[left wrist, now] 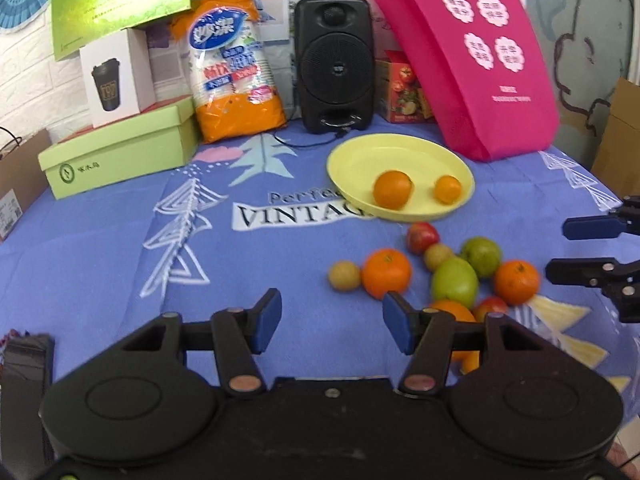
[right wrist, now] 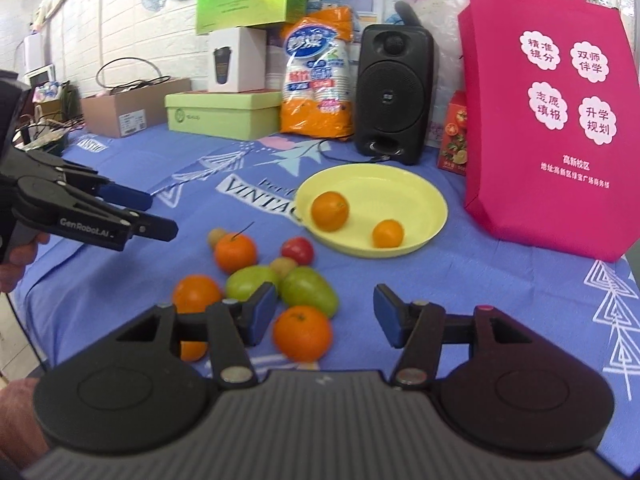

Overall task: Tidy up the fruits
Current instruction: 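Move both open grippers back to the fruit pile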

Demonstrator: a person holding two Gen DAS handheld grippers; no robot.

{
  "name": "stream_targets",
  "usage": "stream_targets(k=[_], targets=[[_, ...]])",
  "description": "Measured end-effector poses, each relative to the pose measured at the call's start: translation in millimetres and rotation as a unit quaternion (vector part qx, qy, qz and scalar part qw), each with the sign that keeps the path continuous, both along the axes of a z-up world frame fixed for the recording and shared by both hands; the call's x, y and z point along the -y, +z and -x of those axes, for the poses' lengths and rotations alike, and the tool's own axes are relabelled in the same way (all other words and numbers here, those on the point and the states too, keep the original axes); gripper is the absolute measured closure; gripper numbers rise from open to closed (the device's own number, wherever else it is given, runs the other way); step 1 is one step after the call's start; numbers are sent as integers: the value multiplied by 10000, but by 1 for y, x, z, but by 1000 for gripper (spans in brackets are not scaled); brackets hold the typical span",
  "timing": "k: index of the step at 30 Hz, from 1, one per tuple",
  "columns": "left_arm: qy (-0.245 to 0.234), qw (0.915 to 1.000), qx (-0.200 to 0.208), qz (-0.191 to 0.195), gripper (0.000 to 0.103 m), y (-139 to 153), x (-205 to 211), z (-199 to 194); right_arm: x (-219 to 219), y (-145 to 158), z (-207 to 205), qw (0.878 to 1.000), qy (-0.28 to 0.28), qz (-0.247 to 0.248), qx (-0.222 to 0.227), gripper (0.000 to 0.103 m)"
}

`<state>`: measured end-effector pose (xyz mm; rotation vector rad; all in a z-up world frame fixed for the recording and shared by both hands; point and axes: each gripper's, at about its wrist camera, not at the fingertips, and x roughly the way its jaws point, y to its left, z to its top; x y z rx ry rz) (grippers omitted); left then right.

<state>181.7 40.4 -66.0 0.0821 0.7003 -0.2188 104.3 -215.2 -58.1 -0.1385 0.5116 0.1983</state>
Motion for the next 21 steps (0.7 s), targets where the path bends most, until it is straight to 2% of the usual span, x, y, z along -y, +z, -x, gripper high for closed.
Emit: stream_targets(k=[10, 16, 21], targets=[[-410, 9985, -356, 94, 46, -28, 21, 24, -13, -29, 10, 9990, 165, 100, -392, 48], [-491, 9977, -473, 52, 46, -37, 28, 19, -12, -40, -4, 9981, -106, 312, -519, 48], [-522, 9974, -491, 58, 44, -38, 33, 10, -10, -42, -10, 9983, -104, 297, -489, 46]])
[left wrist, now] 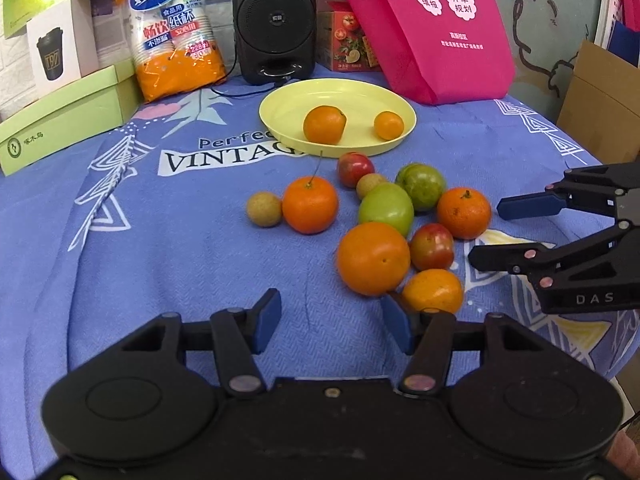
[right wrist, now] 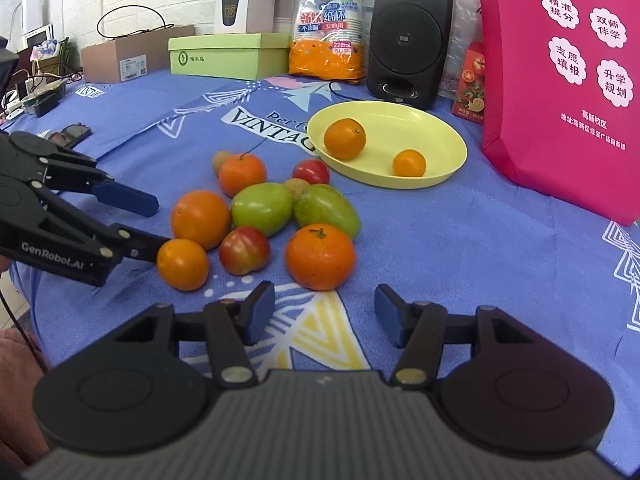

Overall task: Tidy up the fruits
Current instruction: 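Move both open grippers back to the fruit pile, then grasp an orange with the left gripper while the right gripper grasps another orange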

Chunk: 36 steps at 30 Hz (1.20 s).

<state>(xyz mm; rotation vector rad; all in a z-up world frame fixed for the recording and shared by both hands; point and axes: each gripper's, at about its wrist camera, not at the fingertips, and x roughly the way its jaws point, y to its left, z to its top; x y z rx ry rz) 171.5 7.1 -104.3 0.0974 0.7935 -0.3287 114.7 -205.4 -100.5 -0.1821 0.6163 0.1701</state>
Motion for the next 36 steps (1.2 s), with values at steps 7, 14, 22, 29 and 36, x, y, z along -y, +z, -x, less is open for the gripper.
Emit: stream_targets(k=[7, 14, 22, 29, 36], targets=[[-130, 9999, 51, -8, 44, -1, 11, -12, 2, -1, -8, 9999, 119, 47, 50, 43], [-133, 9998, 114, 34, 44, -1, 18, -25, 4, -3, -20, 9999, 163, -11, 27, 44], [-245, 9996, 77, 100, 59, -3, 16, -25, 2, -6, -35, 9998, 117, -182, -32, 44], [-250, 9996, 97, 90, 60, -1, 15, -21, -3, -4, -31, 9995, 248, -169, -28, 63], [-251, 9996, 107, 89, 60, 4, 11, -13, -2, 0, -20, 9993, 252, -285, -28, 63]])
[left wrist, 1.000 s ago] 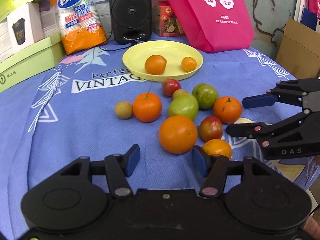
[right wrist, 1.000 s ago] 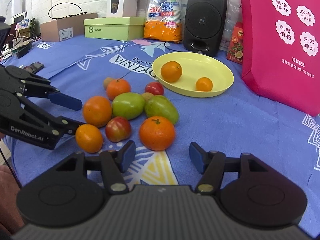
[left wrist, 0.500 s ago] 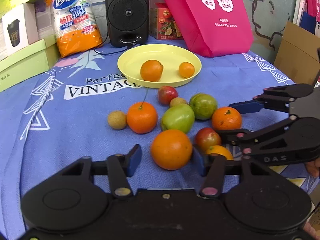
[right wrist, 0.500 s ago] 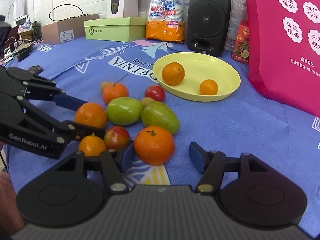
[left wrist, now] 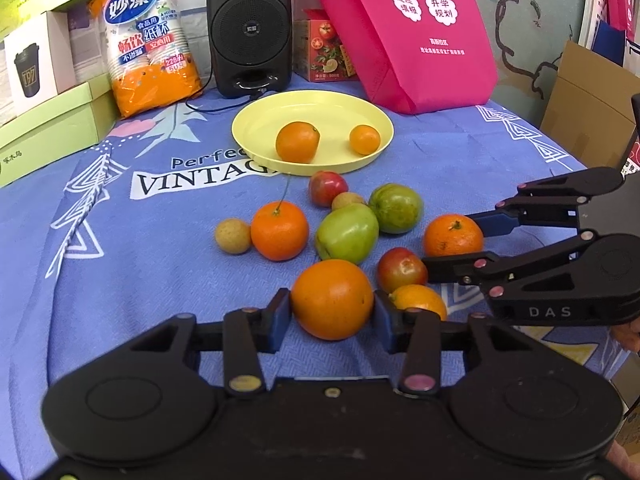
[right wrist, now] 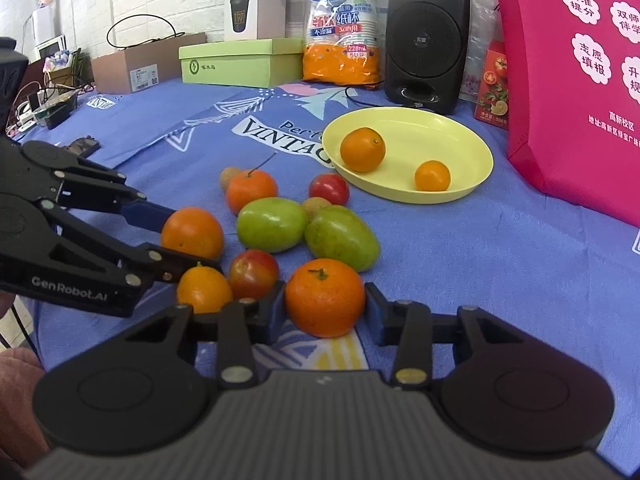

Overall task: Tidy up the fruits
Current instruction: 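Grasp an orange with the left gripper while the right gripper grasps another orange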

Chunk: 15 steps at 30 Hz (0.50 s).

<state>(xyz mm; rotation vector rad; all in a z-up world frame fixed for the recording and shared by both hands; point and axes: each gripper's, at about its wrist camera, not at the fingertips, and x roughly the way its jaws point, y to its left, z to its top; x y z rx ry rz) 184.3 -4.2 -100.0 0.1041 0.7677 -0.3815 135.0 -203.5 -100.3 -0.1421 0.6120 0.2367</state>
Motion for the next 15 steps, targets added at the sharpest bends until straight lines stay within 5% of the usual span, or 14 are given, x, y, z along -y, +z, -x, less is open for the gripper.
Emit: stream_targets(k=[15], targets=[[138, 9995, 288, -52, 60, 27, -12, 22, 4, 16, 32, 9997, -69, 82, 212, 63]])
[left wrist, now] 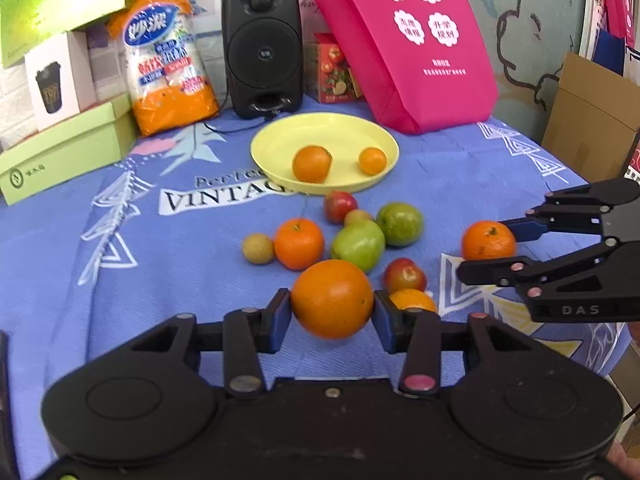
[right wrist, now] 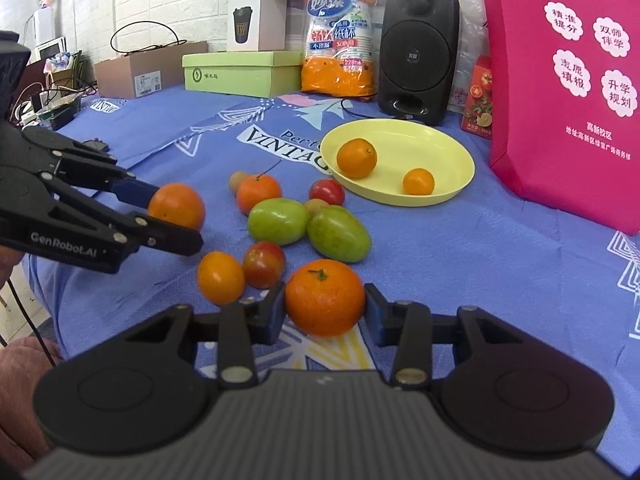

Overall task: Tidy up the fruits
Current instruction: 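Grasp an orange with the left gripper while the right gripper grasps another orange, then carry both oranges onto the yellow plate and open both grippers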

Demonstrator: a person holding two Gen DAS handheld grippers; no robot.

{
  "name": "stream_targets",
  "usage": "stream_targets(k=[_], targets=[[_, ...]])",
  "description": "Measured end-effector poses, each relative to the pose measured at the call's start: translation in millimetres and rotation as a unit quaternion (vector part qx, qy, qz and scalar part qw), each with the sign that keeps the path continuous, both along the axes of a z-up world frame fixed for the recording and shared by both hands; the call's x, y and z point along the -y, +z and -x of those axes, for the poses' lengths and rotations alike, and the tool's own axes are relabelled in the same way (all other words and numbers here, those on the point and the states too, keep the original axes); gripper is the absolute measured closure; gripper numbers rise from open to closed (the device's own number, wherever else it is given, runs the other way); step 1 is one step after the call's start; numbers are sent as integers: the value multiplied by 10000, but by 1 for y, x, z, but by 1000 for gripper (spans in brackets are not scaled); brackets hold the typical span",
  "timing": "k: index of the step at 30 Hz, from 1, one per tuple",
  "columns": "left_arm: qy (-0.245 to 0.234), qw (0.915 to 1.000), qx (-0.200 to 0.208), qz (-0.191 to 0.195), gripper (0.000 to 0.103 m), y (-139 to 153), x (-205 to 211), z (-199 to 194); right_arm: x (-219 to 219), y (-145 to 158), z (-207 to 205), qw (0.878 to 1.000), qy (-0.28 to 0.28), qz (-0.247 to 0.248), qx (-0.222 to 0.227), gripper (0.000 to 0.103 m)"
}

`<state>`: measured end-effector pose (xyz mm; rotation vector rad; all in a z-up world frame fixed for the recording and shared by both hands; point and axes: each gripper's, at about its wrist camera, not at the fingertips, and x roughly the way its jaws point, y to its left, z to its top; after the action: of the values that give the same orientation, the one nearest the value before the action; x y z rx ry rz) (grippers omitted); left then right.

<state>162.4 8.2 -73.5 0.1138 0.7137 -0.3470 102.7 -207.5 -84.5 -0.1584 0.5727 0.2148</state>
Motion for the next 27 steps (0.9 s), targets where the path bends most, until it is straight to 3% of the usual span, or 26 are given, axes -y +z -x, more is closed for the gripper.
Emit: stream_targets(k=[8, 18, 27], targets=[[185, 9996, 235, -7, 60, 22, -14, -21, 4, 20, -8, 9996, -23, 112, 248, 63], [180, 9979, 621, -36, 60, 49, -3, -83, 1, 49, -50, 9979, 63, 232, 608, 63], [231, 9994, 242, -19, 60, 23, 19, -182, 13, 45, -114, 9989, -10, 80, 464, 63]])
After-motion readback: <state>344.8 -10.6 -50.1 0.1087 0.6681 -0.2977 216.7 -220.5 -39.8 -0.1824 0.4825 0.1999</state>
